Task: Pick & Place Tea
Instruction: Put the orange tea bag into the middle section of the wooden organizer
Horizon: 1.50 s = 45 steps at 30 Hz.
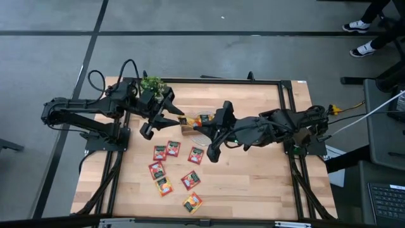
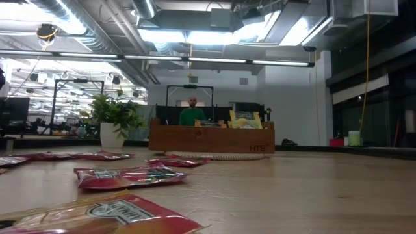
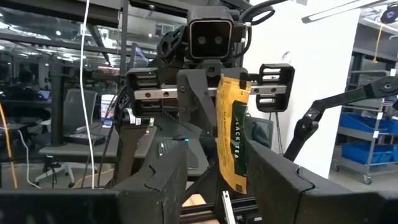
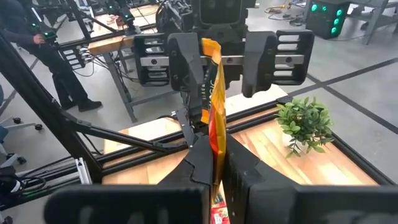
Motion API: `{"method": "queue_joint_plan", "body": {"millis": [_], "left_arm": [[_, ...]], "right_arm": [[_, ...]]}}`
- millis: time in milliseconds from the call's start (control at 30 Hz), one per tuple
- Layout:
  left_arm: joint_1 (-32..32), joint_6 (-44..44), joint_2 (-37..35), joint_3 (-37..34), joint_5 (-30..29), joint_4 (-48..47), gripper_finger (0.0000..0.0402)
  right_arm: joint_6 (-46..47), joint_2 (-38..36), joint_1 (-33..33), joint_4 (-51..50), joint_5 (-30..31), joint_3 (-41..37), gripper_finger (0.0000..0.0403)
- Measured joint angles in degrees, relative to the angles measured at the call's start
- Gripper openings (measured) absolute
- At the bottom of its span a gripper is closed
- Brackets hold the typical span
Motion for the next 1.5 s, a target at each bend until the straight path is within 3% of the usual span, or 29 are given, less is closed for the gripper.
{"method": "queue_joint_plan", "body": {"millis": [1067,1167,1300,1500], "left_arm": [[0.0,-4.94,2.65,0.0,1.18,0.84,0.0154],[0.0,-3.83,2.62,0.0,1.18,0.92,0.0121],[0.22,-3.64,2.62,0.0,2.64,0.91,0.0025],[0.28,-3.52,2.62,0.0,2.89,-1.53,0.0003]], "right_arm": [[0.09,0.0,-0.24,-1.03,-0.08,0.0,0.0018],[0.11,0.01,-0.24,-1.03,-0.19,0.0,0.0018],[0.06,0.0,-0.24,-1.03,-0.65,0.0,0.0034],[-0.12,-0.14,-0.21,-0.99,-0.65,0.0,0.0099]]}}
